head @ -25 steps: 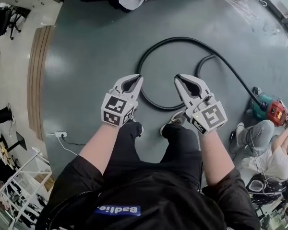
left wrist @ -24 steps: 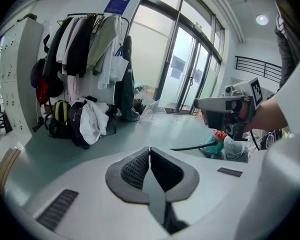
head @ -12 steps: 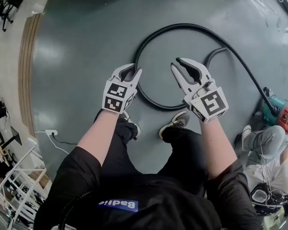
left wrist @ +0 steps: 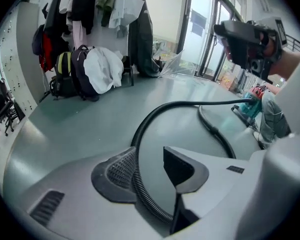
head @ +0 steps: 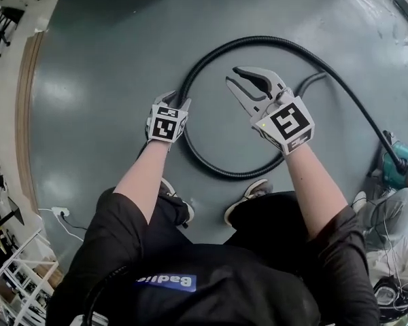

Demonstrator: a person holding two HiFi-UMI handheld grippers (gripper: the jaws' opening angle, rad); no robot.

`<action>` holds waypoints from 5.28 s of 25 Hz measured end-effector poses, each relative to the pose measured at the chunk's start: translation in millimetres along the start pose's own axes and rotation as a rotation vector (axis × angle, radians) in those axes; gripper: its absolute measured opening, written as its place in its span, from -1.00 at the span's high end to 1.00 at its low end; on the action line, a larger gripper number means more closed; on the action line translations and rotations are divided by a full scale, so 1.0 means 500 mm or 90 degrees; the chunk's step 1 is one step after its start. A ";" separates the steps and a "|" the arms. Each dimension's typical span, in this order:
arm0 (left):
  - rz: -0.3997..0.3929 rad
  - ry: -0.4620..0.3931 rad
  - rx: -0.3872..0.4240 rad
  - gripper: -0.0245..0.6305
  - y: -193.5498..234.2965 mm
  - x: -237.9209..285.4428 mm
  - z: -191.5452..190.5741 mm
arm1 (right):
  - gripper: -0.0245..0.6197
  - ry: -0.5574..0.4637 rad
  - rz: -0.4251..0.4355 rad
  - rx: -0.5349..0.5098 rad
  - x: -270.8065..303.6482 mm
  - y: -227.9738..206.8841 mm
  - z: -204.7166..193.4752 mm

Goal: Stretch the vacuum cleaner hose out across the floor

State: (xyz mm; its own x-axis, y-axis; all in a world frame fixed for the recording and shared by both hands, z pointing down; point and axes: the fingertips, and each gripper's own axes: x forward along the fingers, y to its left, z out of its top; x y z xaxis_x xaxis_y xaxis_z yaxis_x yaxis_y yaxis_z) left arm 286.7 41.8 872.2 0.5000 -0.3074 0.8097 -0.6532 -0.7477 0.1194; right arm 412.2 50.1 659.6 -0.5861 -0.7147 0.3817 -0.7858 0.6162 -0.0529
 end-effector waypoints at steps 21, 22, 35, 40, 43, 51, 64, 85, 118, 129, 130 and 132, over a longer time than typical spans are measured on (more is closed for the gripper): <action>0.050 0.196 -0.083 0.18 0.048 0.268 -0.397 | 0.57 0.099 -0.009 -0.065 0.028 0.029 -0.172; 0.044 0.196 -0.088 0.18 0.047 0.269 -0.400 | 0.57 0.100 -0.007 -0.067 0.030 0.033 -0.173; -0.009 0.172 -0.024 0.21 0.042 0.093 -0.205 | 0.57 0.176 0.057 -0.305 0.177 0.048 -0.216; -0.041 0.120 0.084 0.21 0.071 -0.050 -0.051 | 0.54 0.235 0.040 -0.489 0.278 0.057 -0.219; -0.058 0.091 0.133 0.21 0.083 -0.131 0.014 | 0.43 0.221 0.029 -0.593 0.328 0.083 -0.171; -0.107 0.062 0.198 0.20 0.112 -0.281 0.071 | 0.38 0.215 0.031 -0.772 0.453 0.161 -0.079; -0.042 -0.141 0.206 -0.11 0.280 -0.385 0.115 | 0.39 0.337 -0.100 -0.561 0.588 0.104 0.044; 0.120 -0.051 0.226 0.54 0.474 -0.316 0.129 | 0.18 0.323 -0.170 -0.345 0.504 -0.212 0.173; 0.160 -0.096 0.305 0.18 0.791 -0.453 0.180 | 0.47 0.219 -0.124 -0.538 0.964 0.101 0.405; 0.141 -0.103 0.252 0.22 0.982 -0.445 0.018 | 0.27 0.296 -0.168 -0.389 1.044 0.079 0.393; 0.137 -0.094 0.263 0.24 0.996 -0.449 0.008 | 0.27 0.317 -0.160 -0.398 1.053 0.087 0.375; 0.126 -0.079 0.298 0.25 1.020 -0.461 -0.006 | 0.20 0.353 -0.150 -0.420 1.068 0.103 0.349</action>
State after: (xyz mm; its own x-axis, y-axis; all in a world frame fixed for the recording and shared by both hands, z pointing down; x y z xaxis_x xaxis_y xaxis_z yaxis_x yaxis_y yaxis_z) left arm -163.1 -267.0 748.2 0.4753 -0.5155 0.7130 -0.4325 -0.8426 -0.3208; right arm 24.5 -357.6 699.6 -0.1102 -0.6896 0.7158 -0.5006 0.6607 0.5594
